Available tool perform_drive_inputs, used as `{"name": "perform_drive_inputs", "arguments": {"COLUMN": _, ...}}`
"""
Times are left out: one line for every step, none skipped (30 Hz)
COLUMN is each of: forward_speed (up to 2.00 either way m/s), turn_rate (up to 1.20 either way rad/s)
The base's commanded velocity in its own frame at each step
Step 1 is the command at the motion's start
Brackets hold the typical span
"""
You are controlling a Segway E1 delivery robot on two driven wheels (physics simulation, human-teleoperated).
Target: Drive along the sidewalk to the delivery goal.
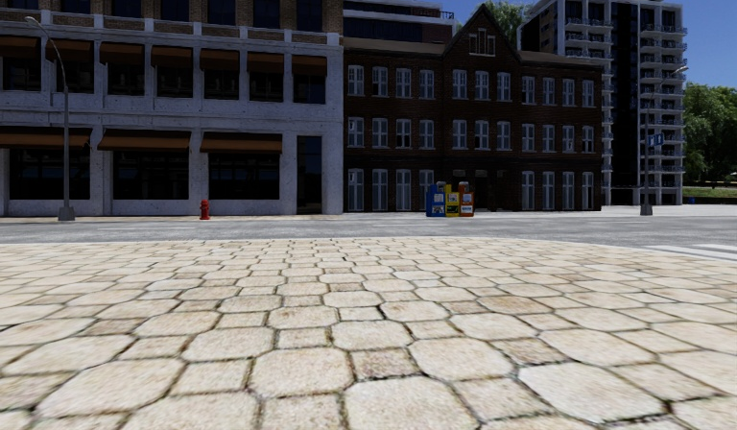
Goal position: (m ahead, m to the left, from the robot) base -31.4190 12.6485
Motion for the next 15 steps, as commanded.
{"name": "perform_drive_inputs", "arguments": {"forward_speed": 0.00, "turn_rate": 0.00}}
{"name": "perform_drive_inputs", "arguments": {"forward_speed": 0.00, "turn_rate": 0.00}}
{"name": "perform_drive_inputs", "arguments": {"forward_speed": 0.00, "turn_rate": 0.00}}
{"name": "perform_drive_inputs", "arguments": {"forward_speed": 0.00, "turn_rate": 0.00}}
{"name": "perform_drive_inputs", "arguments": {"forward_speed": 0.00, "turn_rate": 0.00}}
{"name": "perform_drive_inputs", "arguments": {"forward_speed": 0.00, "turn_rate": 0.00}}
{"name": "perform_drive_inputs", "arguments": {"forward_speed": 0.00, "turn_rate": 0.00}}
{"name": "perform_drive_inputs", "arguments": {"forward_speed": 0.00, "turn_rate": 0.00}}
{"name": "perform_drive_inputs", "arguments": {"forward_speed": 0.00, "turn_rate": 0.00}}
{"name": "perform_drive_inputs", "arguments": {"forward_speed": 0.00, "turn_rate": 0.00}}
{"name": "perform_drive_inputs", "arguments": {"forward_speed": 0.00, "turn_rate": 0.00}}
{"name": "perform_drive_inputs", "arguments": {"forward_speed": 0.00, "turn_rate": 0.00}}
{"name": "perform_drive_inputs", "arguments": {"forward_speed": 0.00, "turn_rate": 0.00}}
{"name": "perform_drive_inputs", "arguments": {"forward_speed": 0.00, "turn_rate": 0.00}}
{"name": "perform_drive_inputs", "arguments": {"forward_speed": 0.00, "turn_rate": 0.00}}
